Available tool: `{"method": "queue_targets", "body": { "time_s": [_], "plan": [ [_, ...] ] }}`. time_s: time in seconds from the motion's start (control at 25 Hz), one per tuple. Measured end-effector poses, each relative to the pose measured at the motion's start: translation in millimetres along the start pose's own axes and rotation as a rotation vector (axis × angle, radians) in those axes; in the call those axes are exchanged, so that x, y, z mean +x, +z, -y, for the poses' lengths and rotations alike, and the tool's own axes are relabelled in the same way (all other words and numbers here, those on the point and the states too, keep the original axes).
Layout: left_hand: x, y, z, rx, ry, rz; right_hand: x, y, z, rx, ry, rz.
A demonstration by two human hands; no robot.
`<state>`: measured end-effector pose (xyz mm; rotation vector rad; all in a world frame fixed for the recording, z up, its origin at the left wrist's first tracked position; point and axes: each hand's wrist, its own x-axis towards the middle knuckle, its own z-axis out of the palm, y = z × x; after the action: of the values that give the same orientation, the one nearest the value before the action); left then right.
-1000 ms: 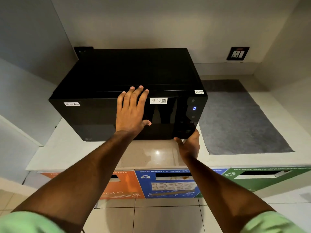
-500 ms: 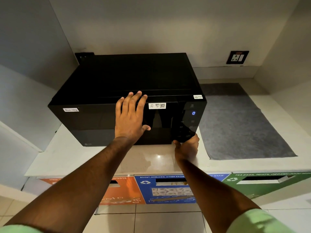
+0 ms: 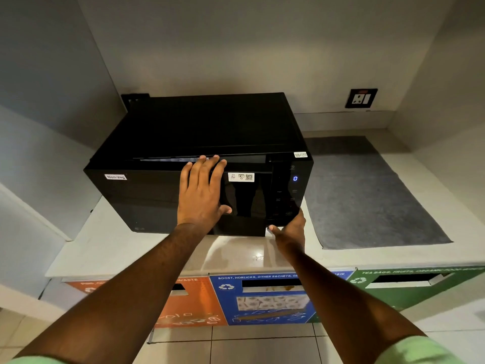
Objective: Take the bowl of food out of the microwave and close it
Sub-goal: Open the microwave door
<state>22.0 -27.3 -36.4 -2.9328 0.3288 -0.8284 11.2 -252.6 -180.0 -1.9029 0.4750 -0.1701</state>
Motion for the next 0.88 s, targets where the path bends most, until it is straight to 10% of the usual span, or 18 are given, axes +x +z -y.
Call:
{"method": "queue_targets", "body": {
  "time_s": [0.88],
  "plan": [
    [-99.2, -49.2, 50.1, -0.432, 0.193, -0.143, -53.1, 2.7, 6.6, -0.212, 0.077, 0.010]
  ]
}}
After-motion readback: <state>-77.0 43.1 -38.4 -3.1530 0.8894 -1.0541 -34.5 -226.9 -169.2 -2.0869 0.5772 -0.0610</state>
